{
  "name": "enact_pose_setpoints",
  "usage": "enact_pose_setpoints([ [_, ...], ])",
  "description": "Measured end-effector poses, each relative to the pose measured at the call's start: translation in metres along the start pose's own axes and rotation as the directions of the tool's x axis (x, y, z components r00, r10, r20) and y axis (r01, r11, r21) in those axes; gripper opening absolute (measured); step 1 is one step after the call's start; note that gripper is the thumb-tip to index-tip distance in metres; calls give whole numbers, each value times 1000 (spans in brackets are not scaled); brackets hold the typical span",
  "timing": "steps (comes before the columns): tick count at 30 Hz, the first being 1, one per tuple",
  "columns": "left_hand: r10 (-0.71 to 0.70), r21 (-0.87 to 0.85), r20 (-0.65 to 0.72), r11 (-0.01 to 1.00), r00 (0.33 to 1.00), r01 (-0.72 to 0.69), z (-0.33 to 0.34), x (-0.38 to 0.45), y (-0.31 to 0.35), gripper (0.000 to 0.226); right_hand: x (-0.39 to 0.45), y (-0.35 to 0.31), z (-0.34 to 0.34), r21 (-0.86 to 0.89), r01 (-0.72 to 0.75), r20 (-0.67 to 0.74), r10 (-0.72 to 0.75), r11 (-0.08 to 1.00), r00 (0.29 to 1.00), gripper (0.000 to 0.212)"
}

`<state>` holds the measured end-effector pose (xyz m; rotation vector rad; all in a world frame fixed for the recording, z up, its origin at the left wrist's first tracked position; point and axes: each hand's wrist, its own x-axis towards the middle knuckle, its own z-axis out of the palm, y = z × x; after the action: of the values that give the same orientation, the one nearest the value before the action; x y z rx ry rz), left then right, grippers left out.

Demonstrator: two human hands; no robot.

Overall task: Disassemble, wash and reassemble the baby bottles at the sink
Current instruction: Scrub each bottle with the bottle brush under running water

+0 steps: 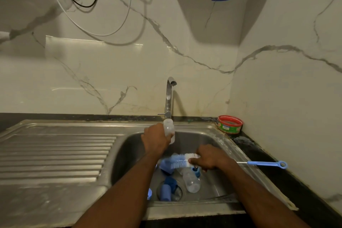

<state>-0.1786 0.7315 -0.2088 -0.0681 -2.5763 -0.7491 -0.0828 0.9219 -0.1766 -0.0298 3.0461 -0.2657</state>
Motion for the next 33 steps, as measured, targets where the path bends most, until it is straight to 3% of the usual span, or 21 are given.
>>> enact_pose_setpoints([
  [3, -17, 45, 88, 999, 996, 13, -1, 0, 0, 40, 0, 1, 0, 15, -3, 3, 3, 1000, 1000, 37],
  [5, 0, 69, 39, 998, 999, -3, 1, 2, -1, 43, 0, 2, 0, 14, 7, 10, -7, 1000, 1000, 37],
  [12, -10, 94, 79, 996, 997, 2, 3, 1, -2, 45, 3, 5, 1, 25, 14, 31, -15, 1000, 999, 35],
  [16, 10, 26, 48, 1000, 999, -11, 2, 2, -3, 41, 3, 5, 1, 46, 0, 36, -1, 999, 999, 37],
  [18, -3, -48, 131, 999, 991, 10, 2, 1, -2, 41, 2, 7, 1, 63, -15, 29, 13, 998, 999, 38],
  [22, 48, -207, 164, 978, 985, -13, -2, 4, -1, 59, 0, 7, -3, 46, -24, 26, 23, 999, 999, 38],
  [28, 228, -221, 147, 956, 962, -193, -12, 6, -5, 62, 0, 15, -5, 22, -73, 12, 73, 997, 997, 38],
  [33, 249, -283, 202, 941, 947, -187, -13, 8, -13, 63, -1, 17, -6, 28, -106, 8, 105, 994, 994, 35],
])
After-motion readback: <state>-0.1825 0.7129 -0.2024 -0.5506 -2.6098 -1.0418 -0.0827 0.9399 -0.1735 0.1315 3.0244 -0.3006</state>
